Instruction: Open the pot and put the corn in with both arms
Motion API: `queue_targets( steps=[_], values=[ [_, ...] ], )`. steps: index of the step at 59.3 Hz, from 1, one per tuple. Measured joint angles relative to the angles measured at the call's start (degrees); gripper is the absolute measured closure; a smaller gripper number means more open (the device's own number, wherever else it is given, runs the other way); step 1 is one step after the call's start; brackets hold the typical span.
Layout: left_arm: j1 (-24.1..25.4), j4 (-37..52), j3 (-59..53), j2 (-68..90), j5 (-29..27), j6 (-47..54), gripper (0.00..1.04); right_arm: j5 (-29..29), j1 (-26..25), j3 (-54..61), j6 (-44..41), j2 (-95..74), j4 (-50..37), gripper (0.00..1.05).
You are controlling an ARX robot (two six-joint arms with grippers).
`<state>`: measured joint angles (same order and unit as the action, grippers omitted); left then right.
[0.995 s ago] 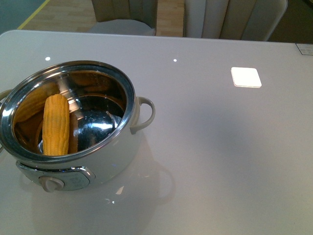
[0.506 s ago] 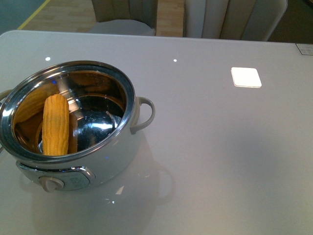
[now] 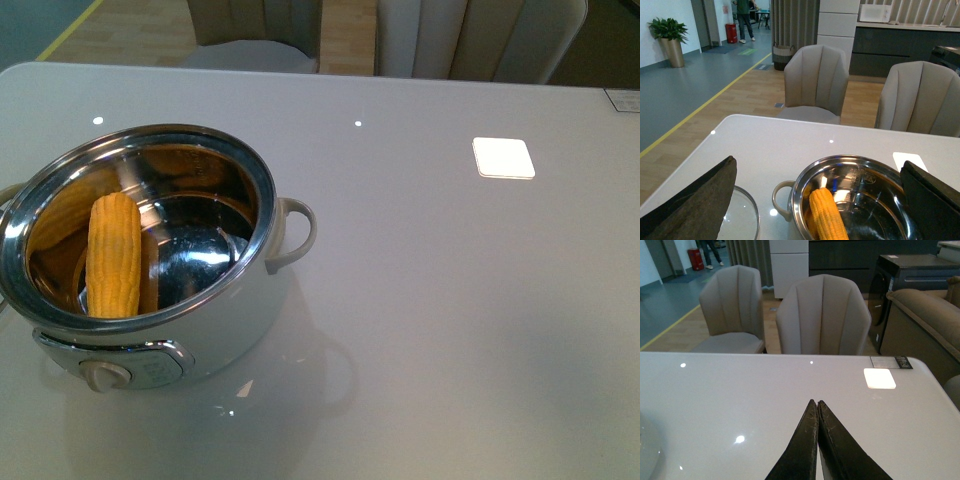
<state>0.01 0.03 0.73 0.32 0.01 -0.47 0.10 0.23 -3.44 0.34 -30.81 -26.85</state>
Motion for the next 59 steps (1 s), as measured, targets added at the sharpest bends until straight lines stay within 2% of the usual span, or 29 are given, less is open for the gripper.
queue_targets(
  steps=[10,18,33,56,59],
  values=[
    [0.0,0.0,0.0,0.0,0.0,0.0,0.07,0.0,0.0,1.3,0.0,4.8,3.5,1.03],
    [0.0,0.0,0.0,0.0,0.0,0.0,0.07,0.0,0.0,2.4,0.0,6.6,2.8,1.03],
    [0.0,0.0,0.0,0.0,0.0,0.0,0.07,0.0,0.0,2.4,0.0,14.0,10.0,1.03],
    [0.0,0.0,0.0,0.0,0.0,0.0,0.07,0.0,0.0,2.4,0.0,20.6,16.6,1.03],
    [0.0,0.0,0.0,0.0,0.0,0.0,0.07,0.1,0.0,2.4,0.0,23.5,19.9,1.03]
  ],
)
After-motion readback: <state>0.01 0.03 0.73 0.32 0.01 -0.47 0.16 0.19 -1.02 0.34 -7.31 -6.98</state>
